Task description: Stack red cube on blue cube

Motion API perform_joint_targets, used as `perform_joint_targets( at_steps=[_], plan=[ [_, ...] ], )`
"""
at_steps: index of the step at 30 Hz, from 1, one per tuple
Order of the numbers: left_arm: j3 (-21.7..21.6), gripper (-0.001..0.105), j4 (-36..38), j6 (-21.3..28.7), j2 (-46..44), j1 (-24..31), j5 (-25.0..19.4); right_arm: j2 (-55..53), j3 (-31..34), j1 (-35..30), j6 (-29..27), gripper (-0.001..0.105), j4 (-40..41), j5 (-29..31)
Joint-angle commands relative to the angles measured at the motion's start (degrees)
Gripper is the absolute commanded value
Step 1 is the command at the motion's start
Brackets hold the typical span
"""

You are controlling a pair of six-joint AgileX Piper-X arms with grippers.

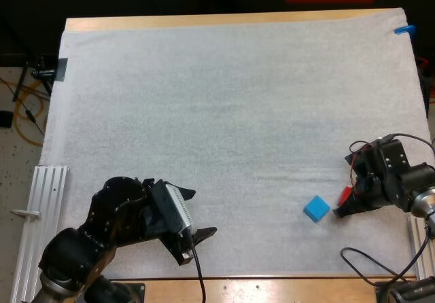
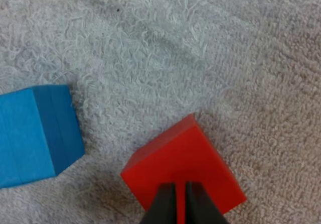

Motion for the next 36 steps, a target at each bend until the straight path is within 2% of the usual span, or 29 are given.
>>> perform_joint_targets(
  at_steps=[1,8,10,14,15,16,20,25,29,36],
  plan=[
    [-0.43,0.076,-0.36,-0.14,-0.1,-0.2,0.39,-0.2,-0.65,0.13,-0.84,0.0,-0.36,-0.05],
    [-0.43,0.076,-0.36,-0.14,-0.1,-0.2,0.39,-0.2,-1.06,0.13,-0.84,0.0,0.14,0.42],
    [-0.43,0.076,-0.36,-0.14,-0.1,-0.2,0.39,-0.2,-1.35,0.13,-0.72,0.005,0.28,0.42],
    [-0.43,0.076,-0.36,-0.14,-0.1,-0.2,0.39,-0.34,-2.58,0.13,-0.72,0.04,0.82,0.42],
    [-0.43,0.076,-0.36,-0.14,-0.1,-0.2,0.39,-0.34,-2.87,0.13,-0.72,0.046,1.09,0.42],
    [-0.43,0.076,-0.36,-0.14,-0.1,-0.2,0.39,-0.34,-3.46,0.13,-0.72,0.06,1.86,0.42],
    [-0.43,0.076,-0.36,-0.14,-0.1,-0.2,0.39,-0.34,-3.78,0.13,-0.72,0.074,2.42,0.42],
    [-0.43,0.076,-0.36,-0.14,-0.1,-0.2,0.39,-0.01,-3.78,0.13,-0.87,0.08,0.25,0.42],
    [-0.43,0.076,-0.36,-0.14,-0.1,-0.2,0.39,2.46,-3.78,0.13,-0.87,0.079,-1.28,2.4],
    [-0.43,0.076,-0.36,-0.14,-0.1,-0.2,0.39,8.17,-3.78,0.13,-0.72,0.079,-2.34,2.45]
  ],
)
